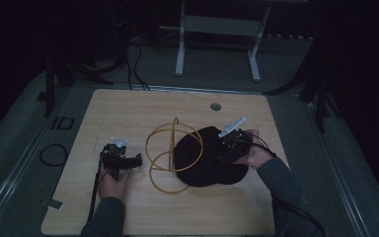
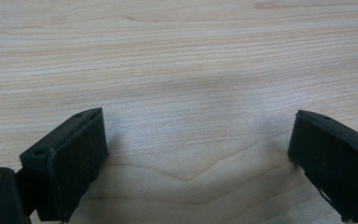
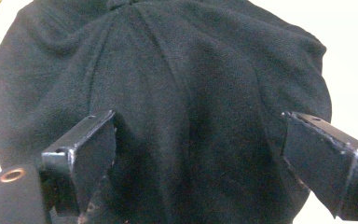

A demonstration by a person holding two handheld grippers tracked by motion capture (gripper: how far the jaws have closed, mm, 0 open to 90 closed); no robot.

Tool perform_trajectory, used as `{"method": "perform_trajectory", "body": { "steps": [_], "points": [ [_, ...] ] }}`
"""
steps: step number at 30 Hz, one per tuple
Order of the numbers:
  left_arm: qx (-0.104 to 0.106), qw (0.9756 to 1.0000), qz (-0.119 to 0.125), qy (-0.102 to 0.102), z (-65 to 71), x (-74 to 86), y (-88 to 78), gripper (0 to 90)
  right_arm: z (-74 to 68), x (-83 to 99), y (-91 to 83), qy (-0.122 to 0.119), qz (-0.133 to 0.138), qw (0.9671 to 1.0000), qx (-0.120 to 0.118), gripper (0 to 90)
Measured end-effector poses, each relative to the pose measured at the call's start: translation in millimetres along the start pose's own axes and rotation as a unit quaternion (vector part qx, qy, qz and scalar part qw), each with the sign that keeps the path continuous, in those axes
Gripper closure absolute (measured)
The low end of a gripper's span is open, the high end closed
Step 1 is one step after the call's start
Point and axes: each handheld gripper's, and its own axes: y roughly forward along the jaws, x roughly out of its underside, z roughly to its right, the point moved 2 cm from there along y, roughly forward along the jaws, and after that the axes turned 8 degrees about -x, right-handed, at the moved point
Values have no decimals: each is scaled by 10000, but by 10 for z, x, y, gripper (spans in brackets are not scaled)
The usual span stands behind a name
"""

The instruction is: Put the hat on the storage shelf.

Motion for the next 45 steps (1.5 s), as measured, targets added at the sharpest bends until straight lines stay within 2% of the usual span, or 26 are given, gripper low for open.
{"method": "perform_trajectory", "body": {
  "steps": [7, 10, 13, 14, 20, 22, 26, 29, 30, 35, 40, 45],
  "points": [
    [-3, 10000, 0, 10, -2, 0, 0, 42, 93, -25, 41, -61, -82, 9998, -141, 95],
    [-3, 10000, -7, 12, -2, 0, -1, 41, 155, -24, 86, -32, -210, 9996, -206, 95],
    [0, 10000, -9, 13, -2, 0, -1, 42, 186, -22, 131, -24, -305, 9988, -376, 96],
    [0, 10000, -9, 13, -2, 0, -1, 42, 186, -22, 150, -10, -358, 9981, -504, 98],
    [5, 10000, -10, 12, -1, 0, -1, 42, 188, -38, 210, -10, -479, 9976, -503, 142],
    [5, 10000, -10, 13, -1, 0, -1, 42, 190, -45, 241, -14, -588, 9972, -471, 214],
    [5, 10000, -10, 12, 0, 0, -1, 42, 196, -56, 246, -21, -613, 9972, -420, 281],
    [5, 10000, -8, 10, 0, 0, -1, 42, 197, -53, 260, -21, -718, 9964, -454, 382],
    [6, 10000, -7, 8, 0, 0, -1, 42, 196, -55, 265, -17, -746, 9964, -398, 414],
    [4, 10000, -8, 9, 0, 0, -1, 42, 180, -70, 274, -49, -846, 9955, -429, 664],
    [5, 10000, -9, 13, -1, 0, -1, 42, 168, -83, 269, -51, -890, 9953, -392, 810],
    [5, 10000, -10, 13, -1, 0, -1, 42, 166, -104, 205, -13, -805, 9959, -418, 844]
  ]
}}
